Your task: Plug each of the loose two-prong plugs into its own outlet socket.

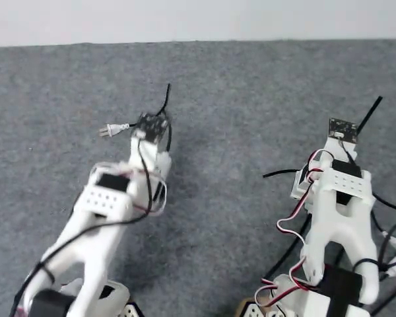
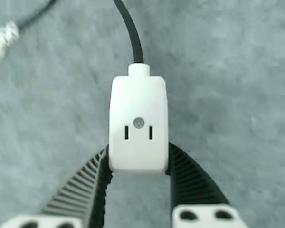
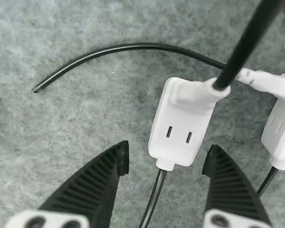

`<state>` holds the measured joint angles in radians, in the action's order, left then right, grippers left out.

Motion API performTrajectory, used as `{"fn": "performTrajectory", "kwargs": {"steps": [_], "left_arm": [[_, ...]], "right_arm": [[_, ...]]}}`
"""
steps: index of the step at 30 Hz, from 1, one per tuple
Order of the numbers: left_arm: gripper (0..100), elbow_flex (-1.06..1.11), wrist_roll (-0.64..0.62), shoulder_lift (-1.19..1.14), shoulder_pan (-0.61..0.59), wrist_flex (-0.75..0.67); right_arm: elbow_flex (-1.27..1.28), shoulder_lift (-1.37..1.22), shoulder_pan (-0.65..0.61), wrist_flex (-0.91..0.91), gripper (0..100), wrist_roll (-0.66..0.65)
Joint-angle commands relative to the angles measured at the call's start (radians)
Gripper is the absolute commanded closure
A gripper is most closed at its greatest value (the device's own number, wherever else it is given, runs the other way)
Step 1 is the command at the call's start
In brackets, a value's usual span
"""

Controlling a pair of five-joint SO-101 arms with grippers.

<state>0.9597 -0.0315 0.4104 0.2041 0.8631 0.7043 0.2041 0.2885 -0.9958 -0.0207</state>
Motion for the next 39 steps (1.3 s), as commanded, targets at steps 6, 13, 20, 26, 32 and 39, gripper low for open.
{"fn": "performTrajectory", "kwargs": {"steps": [6,13,20,26,32,39], "left_arm": [[90,0.09,-0.057,0.028,-0.005,0.025],[64,0.079,-0.052,0.023,-0.026,0.115],[64,0.012,0.02,0.025,-0.06,0.17],[64,-0.16,0.215,0.025,-0.078,0.37],[83,-0.137,0.344,0.023,0.046,0.318],[85,-0.053,0.341,0.014,0.118,0.152]], "right_arm": [[-0.031,0.002,-0.008,-0.004,74.7,-0.006],[-0.025,0.002,-0.008,0.013,74.7,-0.006],[-0.025,0.002,-0.008,0.015,74.7,-0.008],[-0.025,0.002,-0.008,0.015,74.7,-0.008],[-0.025,0.002,-0.008,0.015,74.7,-0.008],[-0.025,0.002,-0.008,0.015,74.7,-0.008]]}}
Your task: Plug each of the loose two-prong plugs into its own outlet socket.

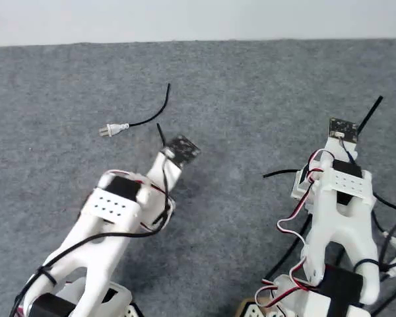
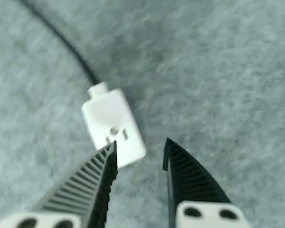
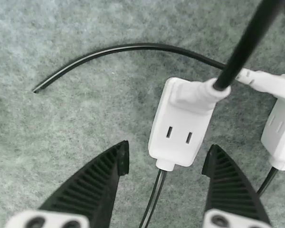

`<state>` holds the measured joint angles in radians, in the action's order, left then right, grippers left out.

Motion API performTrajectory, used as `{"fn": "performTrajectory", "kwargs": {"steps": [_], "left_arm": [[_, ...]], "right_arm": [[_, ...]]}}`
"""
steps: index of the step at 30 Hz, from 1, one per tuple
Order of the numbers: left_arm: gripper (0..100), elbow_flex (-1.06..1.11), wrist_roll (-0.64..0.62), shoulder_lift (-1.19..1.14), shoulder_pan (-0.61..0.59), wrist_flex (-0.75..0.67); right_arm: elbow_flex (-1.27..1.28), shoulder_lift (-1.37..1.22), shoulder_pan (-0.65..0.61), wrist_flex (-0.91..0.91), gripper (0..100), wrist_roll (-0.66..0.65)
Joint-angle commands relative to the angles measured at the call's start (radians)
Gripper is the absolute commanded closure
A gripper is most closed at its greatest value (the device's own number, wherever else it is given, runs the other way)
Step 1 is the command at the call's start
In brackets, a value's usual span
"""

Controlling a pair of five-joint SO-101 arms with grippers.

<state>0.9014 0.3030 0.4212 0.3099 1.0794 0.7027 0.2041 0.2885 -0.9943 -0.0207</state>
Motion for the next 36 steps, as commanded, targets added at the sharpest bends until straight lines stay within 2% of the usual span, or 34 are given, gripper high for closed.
{"fn": "performTrajectory", "kwargs": {"steps": [1,12,21,26,29,36], "left_arm": [[84,0.016,-0.008,0.003,0.012,-0.071],[79,0.082,-0.087,0.003,0.012,-0.095],[79,0.122,-0.081,0.006,0.011,-0.161],[79,0.116,-0.064,0.003,-0.061,-0.239],[79,0.127,-0.023,0.003,-0.069,-0.242],[79,0.143,-0.021,0.003,-0.061,-0.242]], "right_arm": [[-0.023,0.002,-0.008,0.013,74.7,-0.008],[-0.023,0.002,-0.008,0.013,74.7,-0.011],[-0.023,0.002,-0.008,0.012,74.7,-0.012],[-0.023,0.002,-0.018,0.007,74.7,-0.014],[-0.023,0.002,-0.019,0.007,74.7,-0.014],[-0.023,0.002,-0.019,0.007,74.7,-0.014]]}}
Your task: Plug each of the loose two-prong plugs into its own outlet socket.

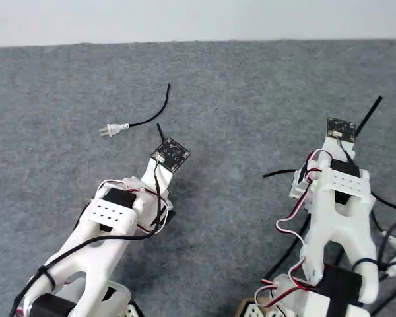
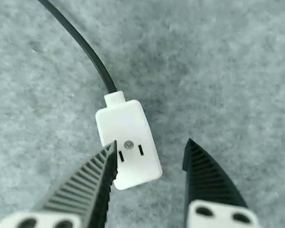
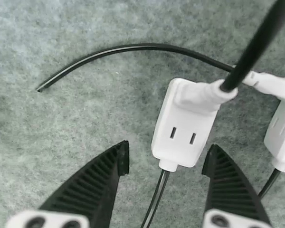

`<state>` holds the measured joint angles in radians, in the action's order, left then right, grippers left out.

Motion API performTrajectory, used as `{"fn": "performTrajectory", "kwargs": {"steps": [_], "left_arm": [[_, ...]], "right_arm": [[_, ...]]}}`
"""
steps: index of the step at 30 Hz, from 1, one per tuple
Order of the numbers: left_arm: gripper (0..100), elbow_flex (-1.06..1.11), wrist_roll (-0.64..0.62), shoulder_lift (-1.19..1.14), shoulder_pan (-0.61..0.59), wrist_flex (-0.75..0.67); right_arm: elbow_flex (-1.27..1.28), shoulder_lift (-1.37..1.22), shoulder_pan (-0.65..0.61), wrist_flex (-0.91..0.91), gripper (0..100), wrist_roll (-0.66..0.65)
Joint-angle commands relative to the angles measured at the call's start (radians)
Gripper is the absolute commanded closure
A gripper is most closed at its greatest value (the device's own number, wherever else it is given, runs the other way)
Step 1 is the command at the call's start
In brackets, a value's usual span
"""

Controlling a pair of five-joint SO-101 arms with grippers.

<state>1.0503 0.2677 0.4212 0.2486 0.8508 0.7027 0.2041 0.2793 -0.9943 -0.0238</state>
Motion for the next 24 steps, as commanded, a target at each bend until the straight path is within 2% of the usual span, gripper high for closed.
{"fn": "performTrajectory", "kwargs": {"steps": [1,9,18,24], "left_arm": [[79,-0.005,0.014,0.003,0.008,-0.014],[79,-0.005,0.015,0.003,0.081,0.037],[79,-0.005,0.009,0.003,0.049,0.028],[79,0.021,0.008,-0.028,0.014,-0.041]], "right_arm": [[-0.023,0.002,-0.01,0.007,74.7,-0.011],[-0.023,0.002,-0.01,0.005,74.7,-0.011],[-0.023,0.002,-0.01,0.005,74.7,-0.011],[-0.023,0.002,-0.01,0.005,74.7,-0.011]]}}
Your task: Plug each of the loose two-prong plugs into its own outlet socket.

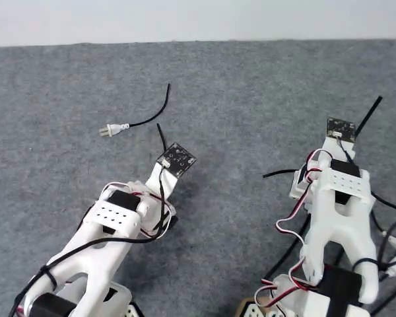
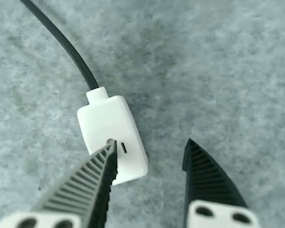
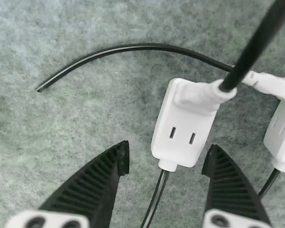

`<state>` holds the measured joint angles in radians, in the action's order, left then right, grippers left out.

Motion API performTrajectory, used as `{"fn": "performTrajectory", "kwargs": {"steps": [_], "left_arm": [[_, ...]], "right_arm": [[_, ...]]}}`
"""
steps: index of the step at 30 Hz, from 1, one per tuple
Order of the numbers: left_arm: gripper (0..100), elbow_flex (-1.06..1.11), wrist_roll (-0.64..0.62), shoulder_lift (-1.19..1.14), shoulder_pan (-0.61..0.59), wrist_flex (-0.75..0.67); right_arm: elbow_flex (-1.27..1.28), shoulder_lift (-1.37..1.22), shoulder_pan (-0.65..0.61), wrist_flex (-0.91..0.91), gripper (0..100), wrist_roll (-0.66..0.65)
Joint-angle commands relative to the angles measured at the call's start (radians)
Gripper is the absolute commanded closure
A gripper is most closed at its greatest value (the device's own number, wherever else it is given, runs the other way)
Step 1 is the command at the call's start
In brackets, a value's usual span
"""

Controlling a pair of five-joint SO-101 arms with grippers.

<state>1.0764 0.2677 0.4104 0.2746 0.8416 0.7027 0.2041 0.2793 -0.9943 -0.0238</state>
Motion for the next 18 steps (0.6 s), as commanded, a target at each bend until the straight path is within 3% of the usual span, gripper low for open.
{"fn": "performTrajectory", "kwargs": {"steps": [1,6,18], "left_arm": [[79,-0.007,-0.002,-0.025,-0.009,-0.032],[79,-0.028,-0.064,-0.044,-0.008,-0.04],[79,-0.025,-0.068,-0.043,-0.012,-0.025]], "right_arm": [[-0.023,0.002,-0.01,0.005,74.7,-0.011],[-0.023,0.002,-0.01,0.005,74.7,-0.011],[-0.023,0.002,-0.01,0.005,74.7,-0.011]]}}
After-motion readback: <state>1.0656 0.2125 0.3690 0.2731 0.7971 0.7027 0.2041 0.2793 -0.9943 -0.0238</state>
